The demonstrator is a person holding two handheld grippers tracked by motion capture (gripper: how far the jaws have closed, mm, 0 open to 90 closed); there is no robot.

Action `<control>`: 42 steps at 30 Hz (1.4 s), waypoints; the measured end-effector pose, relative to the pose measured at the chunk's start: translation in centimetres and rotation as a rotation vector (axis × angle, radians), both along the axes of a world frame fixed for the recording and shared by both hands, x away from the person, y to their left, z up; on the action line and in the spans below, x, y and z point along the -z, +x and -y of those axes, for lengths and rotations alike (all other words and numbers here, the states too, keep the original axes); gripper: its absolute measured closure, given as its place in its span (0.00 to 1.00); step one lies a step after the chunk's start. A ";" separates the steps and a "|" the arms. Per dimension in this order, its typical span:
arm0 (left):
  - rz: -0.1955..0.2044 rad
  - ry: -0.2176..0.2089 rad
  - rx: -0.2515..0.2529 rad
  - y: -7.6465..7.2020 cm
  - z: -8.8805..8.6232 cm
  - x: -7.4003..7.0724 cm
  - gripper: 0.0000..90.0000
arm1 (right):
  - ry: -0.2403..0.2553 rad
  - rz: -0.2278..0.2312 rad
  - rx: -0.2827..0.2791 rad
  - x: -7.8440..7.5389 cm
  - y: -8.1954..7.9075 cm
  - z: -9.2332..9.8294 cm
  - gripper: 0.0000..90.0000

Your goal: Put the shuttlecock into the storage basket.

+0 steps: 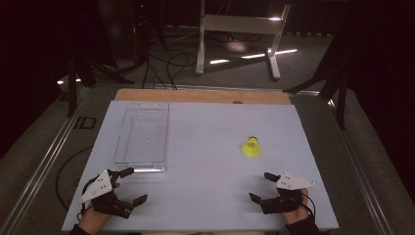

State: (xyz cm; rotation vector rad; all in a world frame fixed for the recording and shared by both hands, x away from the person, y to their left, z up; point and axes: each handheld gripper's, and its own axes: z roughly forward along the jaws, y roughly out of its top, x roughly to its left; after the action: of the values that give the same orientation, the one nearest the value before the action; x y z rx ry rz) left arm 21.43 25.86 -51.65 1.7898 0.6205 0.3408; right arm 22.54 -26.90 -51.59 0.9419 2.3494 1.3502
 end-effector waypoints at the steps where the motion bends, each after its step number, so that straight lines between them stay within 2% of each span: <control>1: 0.000 0.000 0.000 0.0 0.0 0.0 0.00 | -0.003 -0.007 0.001 0.0 0.0 0.0 0.09; 5: 0.015 0.003 -0.004 -0.2 0.0 -0.1 0.00 | -0.014 -0.013 -0.007 0.0 0.0 -0.2 0.09; 9: 0.017 -0.006 -0.004 -0.1 -0.1 -0.1 0.00 | -0.037 0.002 -0.014 -0.1 -0.2 -0.3 0.09; 14: 0.015 -0.007 0.001 -0.2 -0.1 -0.1 0.00 | -0.059 -0.001 -0.018 0.0 -0.3 -0.5 0.09; 23: 0.008 -0.007 0.000 -0.1 -0.1 0.0 0.00 | -0.046 -0.032 -0.017 -0.2 -0.2 -0.4 0.09; 32: 0.008 -0.003 0.002 -0.1 -0.1 0.0 0.00 | -0.074 -0.054 -0.004 -0.5 -0.1 -0.4 0.08; 38: 0.005 -0.003 0.003 -0.1 -0.1 0.0 0.00 | -0.104 -0.025 0.006 -1.1 -0.4 -0.6 0.08; 42: 0.003 -0.004 0.007 -0.1 -0.1 0.0 0.00 | -0.120 -0.052 -0.009 -1.4 -0.5 -0.6 0.08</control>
State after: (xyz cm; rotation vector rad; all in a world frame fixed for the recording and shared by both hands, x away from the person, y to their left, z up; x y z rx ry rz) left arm 21.35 25.94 -51.63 1.7871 0.6120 0.3378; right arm 22.04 -26.30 -50.15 0.9429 2.4457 1.1866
